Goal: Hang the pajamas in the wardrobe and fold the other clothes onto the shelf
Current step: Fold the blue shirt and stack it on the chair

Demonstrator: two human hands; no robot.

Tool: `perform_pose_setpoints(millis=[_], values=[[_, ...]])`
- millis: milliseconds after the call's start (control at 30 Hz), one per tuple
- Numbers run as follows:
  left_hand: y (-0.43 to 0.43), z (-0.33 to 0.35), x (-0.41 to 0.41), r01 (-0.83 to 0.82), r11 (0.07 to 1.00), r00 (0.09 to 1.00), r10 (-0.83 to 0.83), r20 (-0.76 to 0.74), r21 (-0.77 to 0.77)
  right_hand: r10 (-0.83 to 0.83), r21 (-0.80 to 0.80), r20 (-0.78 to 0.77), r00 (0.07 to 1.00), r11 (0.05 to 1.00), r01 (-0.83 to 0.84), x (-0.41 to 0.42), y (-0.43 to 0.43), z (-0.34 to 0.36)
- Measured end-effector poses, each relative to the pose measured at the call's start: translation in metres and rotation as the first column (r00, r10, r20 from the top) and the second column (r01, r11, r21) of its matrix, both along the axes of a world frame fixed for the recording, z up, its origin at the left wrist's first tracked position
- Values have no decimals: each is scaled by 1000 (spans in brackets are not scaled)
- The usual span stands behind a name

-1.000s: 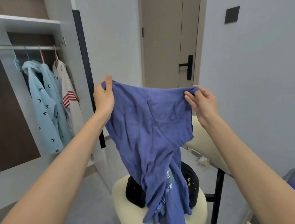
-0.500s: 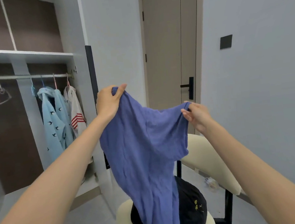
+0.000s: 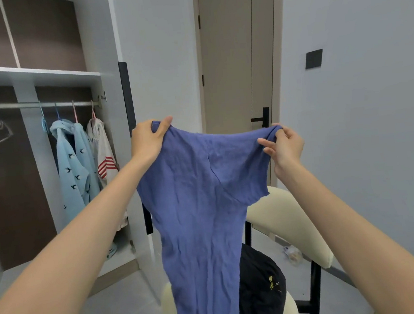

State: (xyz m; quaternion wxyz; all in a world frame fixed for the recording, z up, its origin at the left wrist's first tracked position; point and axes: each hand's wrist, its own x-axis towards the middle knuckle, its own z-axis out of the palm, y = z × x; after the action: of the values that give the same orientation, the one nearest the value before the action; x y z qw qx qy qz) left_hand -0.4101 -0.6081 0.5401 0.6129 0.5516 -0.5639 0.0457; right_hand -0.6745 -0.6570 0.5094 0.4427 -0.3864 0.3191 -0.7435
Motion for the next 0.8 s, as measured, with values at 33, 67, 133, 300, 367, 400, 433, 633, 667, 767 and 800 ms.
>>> perform_pose_setpoints(millis=[33, 67, 133, 300, 367, 400, 433, 633, 667, 767, 800], values=[[0, 0, 1, 9, 1000, 1000, -9, -13, -4, -5, -20, 36, 999, 1000, 6, 0, 1, 0], [0, 1, 2, 31, 1000, 999, -31, -26, 4, 13, -33, 75, 997, 999, -10, 0, 2, 1], [-1, 0, 1, 115, 991, 991, -110, -70, 67, 83, -38, 128, 988, 996, -79, 2, 2, 3], [-21, -22, -1, 237, 901, 969, -195, -149, 363, 129, 48, 74, 989, 990, -132, 9, -12, -9], [-33, -38, 6, 237, 890, 968, -183, -170, 389, 124, 96, 69, 990, 987, -130, 8, -24, -22], [-39, -46, 9, 240, 881, 967, -180, -180, 408, 127, 120, 79, 989, 983, -136, 8, -30, -30], [-45, -54, 13, 244, 869, 966, -179, -187, 431, 135, 140, 90, 987, 979, -147, 7, -37, -37], [-79, -86, 22, 196, 865, 972, -111, -205, 461, 112, 268, -26, 993, 958, -101, 9, -79, -64], [-84, -88, 21, 179, 870, 974, -92, -205, 459, 85, 281, -89, 992, 958, -57, 10, -85, -68], [-95, -96, 21, 173, 856, 977, -88, -193, 486, 32, 266, -219, 975, 963, 29, 14, -96, -86], [-98, -99, 21, 192, 843, 977, -117, -179, 502, 13, 262, -234, 972, 964, 50, 15, -97, -93]])
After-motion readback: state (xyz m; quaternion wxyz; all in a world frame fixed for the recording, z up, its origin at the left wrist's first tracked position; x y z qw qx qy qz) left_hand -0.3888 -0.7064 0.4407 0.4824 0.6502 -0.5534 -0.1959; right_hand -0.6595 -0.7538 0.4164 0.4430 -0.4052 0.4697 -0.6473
